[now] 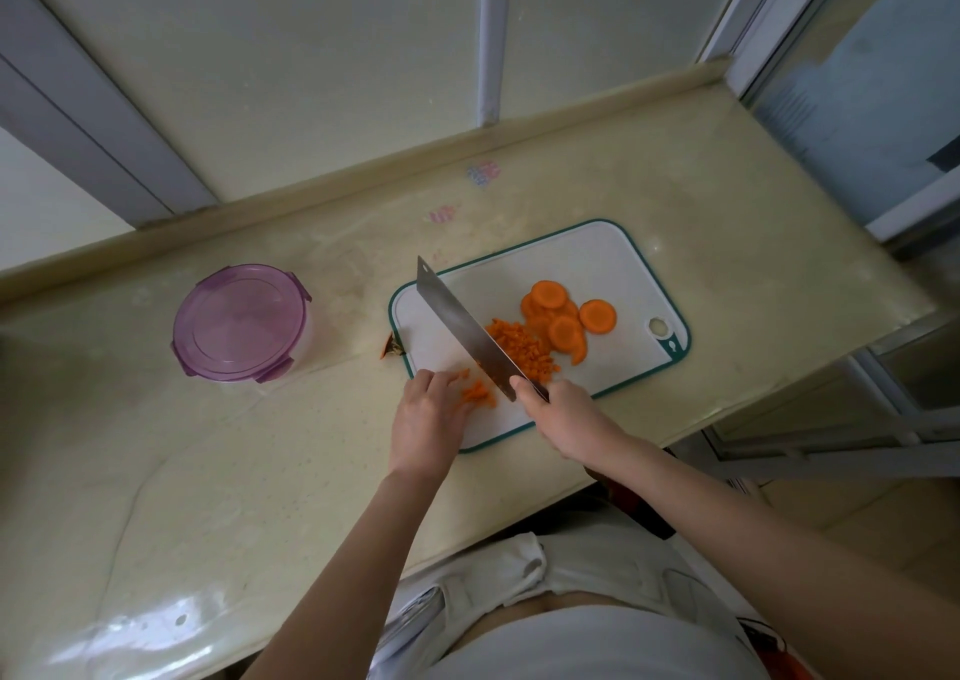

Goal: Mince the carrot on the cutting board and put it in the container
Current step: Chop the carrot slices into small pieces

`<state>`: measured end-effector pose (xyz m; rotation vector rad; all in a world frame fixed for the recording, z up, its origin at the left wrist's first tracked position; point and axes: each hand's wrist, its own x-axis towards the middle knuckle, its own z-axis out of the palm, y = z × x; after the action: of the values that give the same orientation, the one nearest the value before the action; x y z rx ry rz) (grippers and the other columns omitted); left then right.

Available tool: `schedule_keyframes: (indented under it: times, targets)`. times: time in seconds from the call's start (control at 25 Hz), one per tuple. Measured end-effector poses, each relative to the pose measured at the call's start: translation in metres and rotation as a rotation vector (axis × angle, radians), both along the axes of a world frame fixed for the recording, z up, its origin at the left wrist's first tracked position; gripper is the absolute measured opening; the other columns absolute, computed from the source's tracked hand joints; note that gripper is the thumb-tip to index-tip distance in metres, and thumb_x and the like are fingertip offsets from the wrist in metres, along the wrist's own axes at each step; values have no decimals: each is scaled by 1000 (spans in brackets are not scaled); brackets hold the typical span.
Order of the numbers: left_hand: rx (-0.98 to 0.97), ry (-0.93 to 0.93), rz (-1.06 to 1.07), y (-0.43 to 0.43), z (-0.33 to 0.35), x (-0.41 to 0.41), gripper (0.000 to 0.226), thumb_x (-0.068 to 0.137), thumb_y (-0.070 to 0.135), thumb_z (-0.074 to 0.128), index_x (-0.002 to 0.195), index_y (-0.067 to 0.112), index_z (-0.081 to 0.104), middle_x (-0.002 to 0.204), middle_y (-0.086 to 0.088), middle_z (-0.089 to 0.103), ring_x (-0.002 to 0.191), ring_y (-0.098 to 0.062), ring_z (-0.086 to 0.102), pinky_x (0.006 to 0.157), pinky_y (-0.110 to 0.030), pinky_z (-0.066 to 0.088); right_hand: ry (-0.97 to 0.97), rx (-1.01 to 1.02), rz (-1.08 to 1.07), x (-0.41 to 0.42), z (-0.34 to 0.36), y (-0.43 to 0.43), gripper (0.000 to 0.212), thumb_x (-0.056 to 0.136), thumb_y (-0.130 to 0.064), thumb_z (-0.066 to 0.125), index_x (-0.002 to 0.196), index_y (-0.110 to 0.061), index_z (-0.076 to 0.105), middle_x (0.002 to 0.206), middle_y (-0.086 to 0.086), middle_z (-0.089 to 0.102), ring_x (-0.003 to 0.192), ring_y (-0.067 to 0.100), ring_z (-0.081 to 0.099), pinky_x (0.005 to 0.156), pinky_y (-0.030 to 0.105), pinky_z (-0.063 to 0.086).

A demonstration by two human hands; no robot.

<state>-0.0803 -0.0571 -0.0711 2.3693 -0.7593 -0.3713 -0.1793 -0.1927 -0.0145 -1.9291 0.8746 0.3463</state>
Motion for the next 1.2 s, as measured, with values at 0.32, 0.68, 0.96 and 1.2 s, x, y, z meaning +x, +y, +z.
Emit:
schedule_keyframes:
  times: [0.32,0.68,0.96,1.2]
  targets:
    - [11,120,15,-3,2,1,22,87,7,61,108,8,68,94,-7,58,86,-23,58,73,-20,41,74,18,27,0,-7,10,52,97,-50,37,61,-13,38,52,0,39,43,14,37,45,26,30]
    - [52,108,17,-9,-2,4,16,84,8,63,94,12,75,87,-7,60,79,-25,60,68,-23,41,128,-112,69,11,-13,20,55,99,-45,38,55,-12,35,53,2,40,47,15,39,44,25,26]
    - [62,86,20,-9,-3,2,15,85,9,63,94,9,74,88,-9,60,79,-27,59,65,-24,39,79,-121,60,9,-26,23,56,98,-45,40,52,-13,35,50,0,39,45,16,38,45,25,26]
    - [16,67,-10,-7,-1,0,15,86,6,61,95,10,72,86,-9,57,76,-25,56,65,-22,40,85,181,-118,9,-23,-2,49,97,-52,36,61,-20,32,49,-4,32,37,10,29,37,21,25]
